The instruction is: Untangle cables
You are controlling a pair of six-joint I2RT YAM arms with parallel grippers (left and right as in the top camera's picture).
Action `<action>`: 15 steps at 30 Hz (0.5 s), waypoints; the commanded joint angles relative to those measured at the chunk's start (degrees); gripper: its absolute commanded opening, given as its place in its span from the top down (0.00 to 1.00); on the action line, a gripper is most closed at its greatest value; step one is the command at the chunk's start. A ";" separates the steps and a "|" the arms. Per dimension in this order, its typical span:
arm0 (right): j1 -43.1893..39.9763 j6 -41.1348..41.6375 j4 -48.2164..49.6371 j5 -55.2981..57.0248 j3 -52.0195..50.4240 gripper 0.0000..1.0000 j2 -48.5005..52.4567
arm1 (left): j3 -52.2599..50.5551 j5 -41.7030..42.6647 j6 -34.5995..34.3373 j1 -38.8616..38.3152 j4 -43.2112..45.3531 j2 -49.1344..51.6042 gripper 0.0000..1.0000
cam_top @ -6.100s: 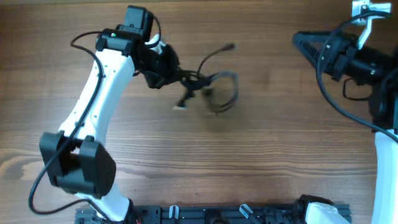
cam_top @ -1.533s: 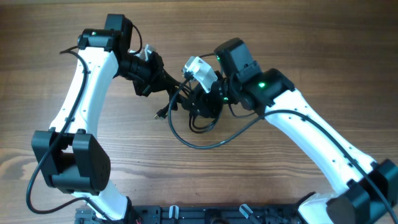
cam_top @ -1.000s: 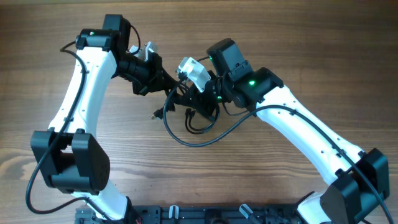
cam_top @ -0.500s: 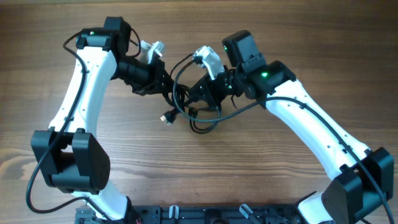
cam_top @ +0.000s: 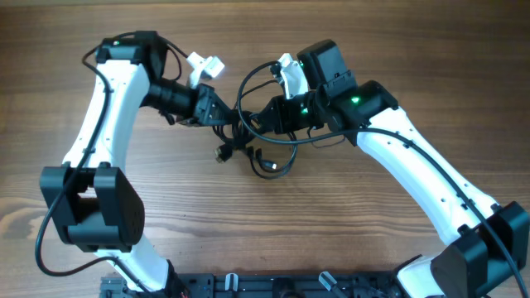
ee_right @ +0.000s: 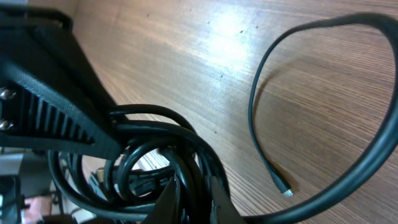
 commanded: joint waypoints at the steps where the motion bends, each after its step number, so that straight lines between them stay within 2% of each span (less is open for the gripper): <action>1: -4.42 7.91 -1.95 25.18 0.11 0.96 1.84 | 0.17 4.17 2.29 7.72 -3.23 -1.92 0.96; 6: -7.78 8.63 -3.69 21.88 0.11 0.96 1.88 | 0.17 4.59 -3.28 16.85 -3.26 -1.92 0.96; 10: -8.24 8.72 -2.80 20.28 0.11 0.96 1.88 | 0.17 4.57 -3.23 18.16 -3.21 -1.92 0.96; 12: -8.31 5.51 -0.42 14.86 0.13 0.96 1.79 | 0.17 4.57 -3.23 18.10 -3.19 -1.92 0.96; 15: -8.24 -4.07 3.43 -0.20 0.28 0.94 0.31 | 0.17 4.59 -3.28 18.01 -3.23 -1.92 0.96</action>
